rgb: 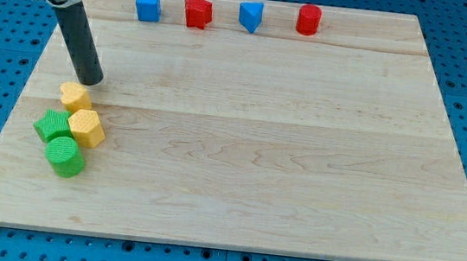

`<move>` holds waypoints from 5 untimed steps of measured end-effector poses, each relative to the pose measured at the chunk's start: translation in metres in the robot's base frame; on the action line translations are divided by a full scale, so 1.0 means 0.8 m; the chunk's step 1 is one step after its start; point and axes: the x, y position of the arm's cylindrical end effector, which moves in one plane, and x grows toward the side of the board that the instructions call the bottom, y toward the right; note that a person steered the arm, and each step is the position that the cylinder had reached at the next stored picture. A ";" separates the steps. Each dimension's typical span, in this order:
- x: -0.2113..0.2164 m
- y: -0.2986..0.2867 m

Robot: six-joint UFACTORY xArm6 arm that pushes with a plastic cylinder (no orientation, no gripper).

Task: Move yellow heart into green star

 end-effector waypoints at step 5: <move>0.044 -0.059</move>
